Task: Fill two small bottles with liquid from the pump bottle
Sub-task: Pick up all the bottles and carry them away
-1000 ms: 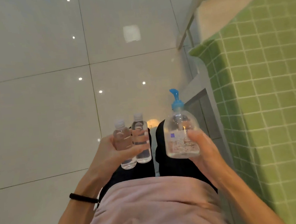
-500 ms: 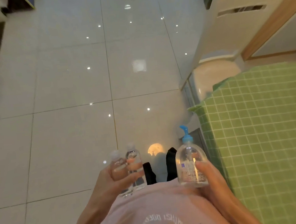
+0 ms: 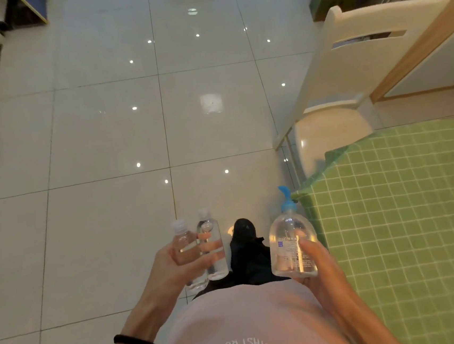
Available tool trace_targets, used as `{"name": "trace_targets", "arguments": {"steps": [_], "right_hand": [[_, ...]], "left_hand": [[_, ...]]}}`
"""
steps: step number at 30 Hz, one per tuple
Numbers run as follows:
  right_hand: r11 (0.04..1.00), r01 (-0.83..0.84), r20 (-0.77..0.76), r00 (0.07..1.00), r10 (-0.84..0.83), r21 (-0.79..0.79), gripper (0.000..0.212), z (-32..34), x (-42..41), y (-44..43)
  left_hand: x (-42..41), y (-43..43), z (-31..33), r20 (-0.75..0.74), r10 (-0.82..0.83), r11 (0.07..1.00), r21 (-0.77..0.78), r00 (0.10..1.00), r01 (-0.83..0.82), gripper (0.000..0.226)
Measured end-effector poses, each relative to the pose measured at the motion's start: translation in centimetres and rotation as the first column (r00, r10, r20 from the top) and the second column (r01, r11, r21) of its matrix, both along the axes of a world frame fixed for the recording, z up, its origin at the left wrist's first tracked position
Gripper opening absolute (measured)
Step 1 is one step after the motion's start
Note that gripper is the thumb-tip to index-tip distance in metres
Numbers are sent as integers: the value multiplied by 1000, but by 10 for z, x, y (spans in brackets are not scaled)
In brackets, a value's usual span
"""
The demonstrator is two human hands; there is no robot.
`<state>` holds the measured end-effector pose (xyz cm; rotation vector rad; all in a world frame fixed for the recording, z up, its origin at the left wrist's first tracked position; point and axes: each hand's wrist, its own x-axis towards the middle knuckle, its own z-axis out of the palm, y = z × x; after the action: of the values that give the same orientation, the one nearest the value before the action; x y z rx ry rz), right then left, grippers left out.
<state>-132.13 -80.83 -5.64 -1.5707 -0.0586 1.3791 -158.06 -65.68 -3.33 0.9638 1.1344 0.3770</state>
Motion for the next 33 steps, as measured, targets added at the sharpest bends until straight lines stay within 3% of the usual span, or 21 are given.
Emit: {"name": "trace_targets", "arguments": {"steps": [7, 15, 17, 23, 33], "right_hand": [[999, -20, -25, 999, 21, 43, 75, -2, 70, 76], [995, -44, -39, 998, 48, 89, 54, 9, 143, 148], [996, -38, -37, 998, 41, 85, 57, 7, 154, 166], [998, -58, 4, 998, 58, 38, 76, -2, 173, 229], [997, 80, -2, 997, -80, -11, 78, -13, 203, 375]], "left_hand": [[76, 65, 7, 2, 23, 999, -30, 1000, -23, 74], [138, 134, 28, -30, 44, 999, 4, 999, -44, 64], [147, 152, 32, -40, 49, 999, 4, 998, -49, 71], [171, 219, 29, -36, 47, 999, -1, 998, -47, 48], [231, 398, 24, -4, -106, 994, -26, 994, 106, 56]]}}
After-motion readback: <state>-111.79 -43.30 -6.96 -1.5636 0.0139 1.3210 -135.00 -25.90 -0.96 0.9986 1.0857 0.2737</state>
